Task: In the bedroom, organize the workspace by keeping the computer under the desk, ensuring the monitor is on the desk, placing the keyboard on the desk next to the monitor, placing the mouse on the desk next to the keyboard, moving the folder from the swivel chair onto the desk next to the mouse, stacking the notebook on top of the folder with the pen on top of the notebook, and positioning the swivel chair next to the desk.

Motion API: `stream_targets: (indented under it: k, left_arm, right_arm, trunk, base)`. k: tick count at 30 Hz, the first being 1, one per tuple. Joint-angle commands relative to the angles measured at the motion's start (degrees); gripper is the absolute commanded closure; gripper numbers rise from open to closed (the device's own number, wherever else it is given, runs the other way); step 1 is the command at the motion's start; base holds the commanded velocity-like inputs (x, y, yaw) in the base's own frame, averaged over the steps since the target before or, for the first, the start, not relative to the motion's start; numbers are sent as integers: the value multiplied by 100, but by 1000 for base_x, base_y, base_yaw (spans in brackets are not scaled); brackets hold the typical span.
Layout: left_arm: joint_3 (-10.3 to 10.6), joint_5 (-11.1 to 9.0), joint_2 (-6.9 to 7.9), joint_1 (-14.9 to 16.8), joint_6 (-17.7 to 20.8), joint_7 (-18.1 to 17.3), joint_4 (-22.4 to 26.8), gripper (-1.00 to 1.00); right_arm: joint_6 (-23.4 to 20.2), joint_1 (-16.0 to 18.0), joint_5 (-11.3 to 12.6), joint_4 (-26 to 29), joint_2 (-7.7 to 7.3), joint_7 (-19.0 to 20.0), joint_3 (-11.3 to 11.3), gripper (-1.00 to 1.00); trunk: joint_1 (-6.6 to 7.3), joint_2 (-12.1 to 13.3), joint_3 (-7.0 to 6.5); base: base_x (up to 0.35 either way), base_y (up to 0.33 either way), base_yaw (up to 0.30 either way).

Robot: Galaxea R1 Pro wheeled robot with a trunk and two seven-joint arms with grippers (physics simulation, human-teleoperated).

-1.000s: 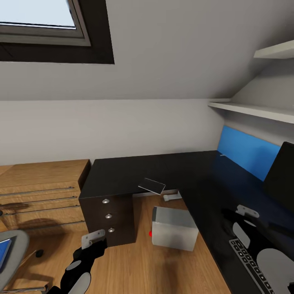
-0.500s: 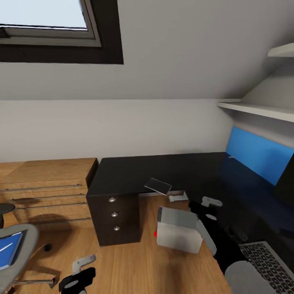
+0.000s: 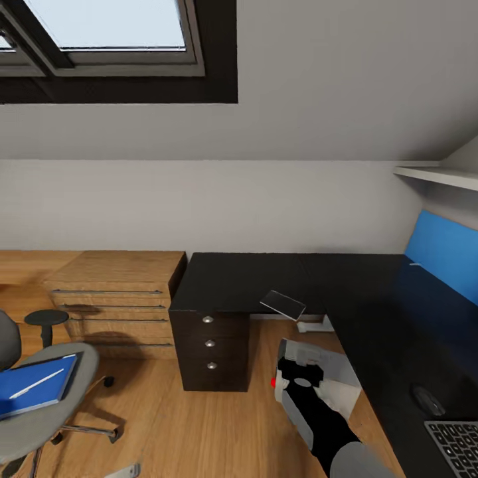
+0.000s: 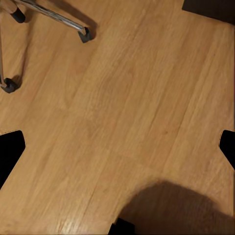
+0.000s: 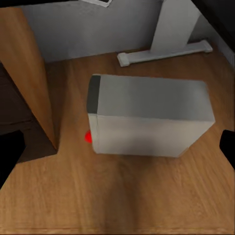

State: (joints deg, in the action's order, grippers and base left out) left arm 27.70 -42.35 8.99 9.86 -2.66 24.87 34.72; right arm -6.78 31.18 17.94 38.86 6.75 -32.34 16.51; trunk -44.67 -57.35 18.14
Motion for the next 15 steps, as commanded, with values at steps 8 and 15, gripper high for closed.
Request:
stream_targets:
  k: [8, 15]
  left_arm:
    - [25, -75, 6, 8, -77, -124, -105, -100]
    - [9, -98, 13, 8, -91, -133, -234, -100]
  right_arm:
    - [2110, -26, -95, -2603, 325, 166, 156, -100]
    - [2529, -115, -137, -3587, 325, 898, 197, -100]
  trunk:
    - [0, -5, 25]
    - [0, -5, 35]
  base:
    - [0, 0, 273]
    - [0, 0, 128]
